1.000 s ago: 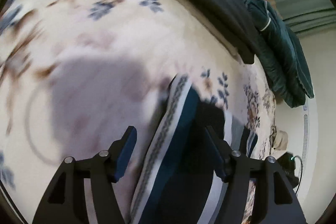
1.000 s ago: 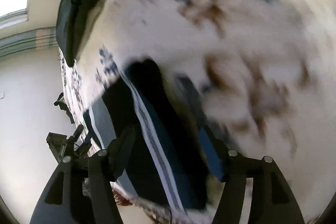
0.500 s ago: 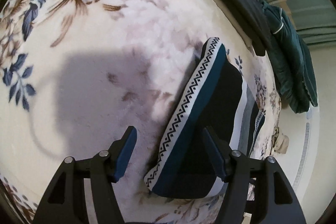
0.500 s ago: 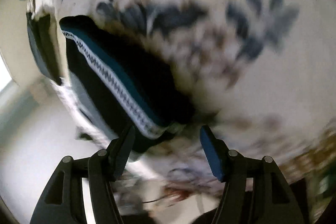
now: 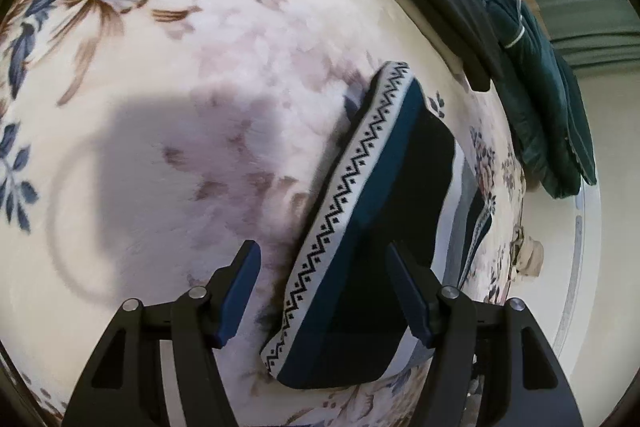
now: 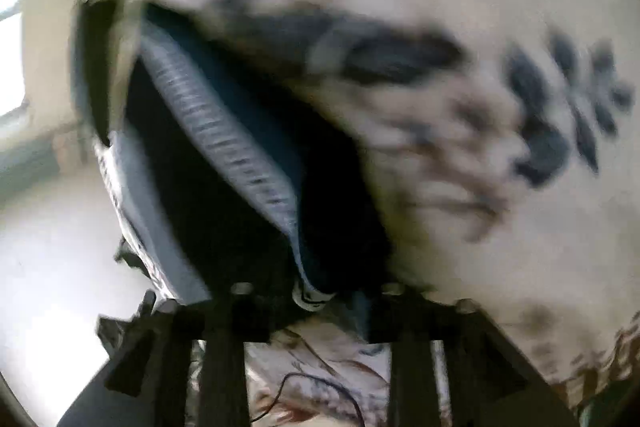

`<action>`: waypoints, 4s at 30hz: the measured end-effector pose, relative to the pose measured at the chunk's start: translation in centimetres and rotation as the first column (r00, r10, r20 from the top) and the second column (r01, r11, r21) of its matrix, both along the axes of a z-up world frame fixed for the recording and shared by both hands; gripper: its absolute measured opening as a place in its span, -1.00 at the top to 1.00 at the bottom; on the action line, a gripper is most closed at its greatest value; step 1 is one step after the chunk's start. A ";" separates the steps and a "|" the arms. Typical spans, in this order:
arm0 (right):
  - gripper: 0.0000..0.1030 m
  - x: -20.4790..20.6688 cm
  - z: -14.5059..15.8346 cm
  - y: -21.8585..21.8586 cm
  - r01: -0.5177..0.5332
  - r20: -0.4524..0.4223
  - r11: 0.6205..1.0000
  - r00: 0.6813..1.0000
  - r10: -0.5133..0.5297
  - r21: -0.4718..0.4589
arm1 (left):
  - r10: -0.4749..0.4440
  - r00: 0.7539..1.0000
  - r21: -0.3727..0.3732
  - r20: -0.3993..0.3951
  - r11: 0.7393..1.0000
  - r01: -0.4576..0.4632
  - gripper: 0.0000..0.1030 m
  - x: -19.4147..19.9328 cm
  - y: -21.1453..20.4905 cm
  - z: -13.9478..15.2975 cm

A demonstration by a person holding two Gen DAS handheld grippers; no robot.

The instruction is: Fold small clothes

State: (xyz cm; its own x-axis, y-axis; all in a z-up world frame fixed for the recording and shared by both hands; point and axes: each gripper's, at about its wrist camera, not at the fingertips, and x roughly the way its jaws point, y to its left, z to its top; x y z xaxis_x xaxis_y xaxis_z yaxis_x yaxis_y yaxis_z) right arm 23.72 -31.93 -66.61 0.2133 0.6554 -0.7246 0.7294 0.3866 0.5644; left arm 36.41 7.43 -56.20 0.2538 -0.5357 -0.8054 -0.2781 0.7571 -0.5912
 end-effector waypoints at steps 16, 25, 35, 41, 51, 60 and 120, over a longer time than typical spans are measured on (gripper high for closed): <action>-0.49 12.2 -3.6 -0.4 -0.387 0.297 0.896 0.901 0.317 0.217 | -0.207 0.978 -0.210 -0.016 0.957 0.199 -0.77 7.2 -3.2 -5.5; 0.26 13.4 -3.1 5.6 -0.492 0.374 0.833 0.843 0.385 0.252 | -0.223 0.974 -0.253 0.035 0.941 0.224 0.50 7.7 -5.0 -4.1; 0.41 16.8 5.2 5.8 -0.454 0.443 0.872 0.830 0.339 0.183 | -0.214 0.965 -0.257 0.151 0.934 0.248 0.54 14.2 -4.1 4.9; 0.41 27.1 11.4 5.7 -0.449 0.517 0.888 0.786 0.339 0.101 | -0.192 0.942 -0.220 0.276 0.941 0.257 0.54 24.7 -4.2 10.4; 0.41 46.6 12.9 8.2 -0.423 0.523 0.906 0.769 0.367 -0.014 | -0.213 0.920 -0.088 0.329 0.963 0.254 0.53 43.3 -2.7 10.7; 0.23 50.8 11.3 8.2 -0.441 0.400 0.886 0.794 0.459 -0.142 | -0.249 0.946 0.062 0.208 0.969 0.241 0.16 46.1 -2.6 7.9; -0.99 -10.7 75.4 8.7 0.215 0.363 0.300 0.676 0.642 -0.929 | -0.306 0.706 0.602 0.639 0.770 -0.212 -1.00 -7.7 -10.1 53.6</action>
State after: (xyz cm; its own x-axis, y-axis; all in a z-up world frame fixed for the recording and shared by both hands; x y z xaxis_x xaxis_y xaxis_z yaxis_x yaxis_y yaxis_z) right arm 13.04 -23.21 8.75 0.7958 -0.1777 -0.5789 0.1776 0.9824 -0.0574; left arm 28.67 -2.62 -2.58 0.8373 -0.0385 -0.5454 0.0429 0.9991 -0.0048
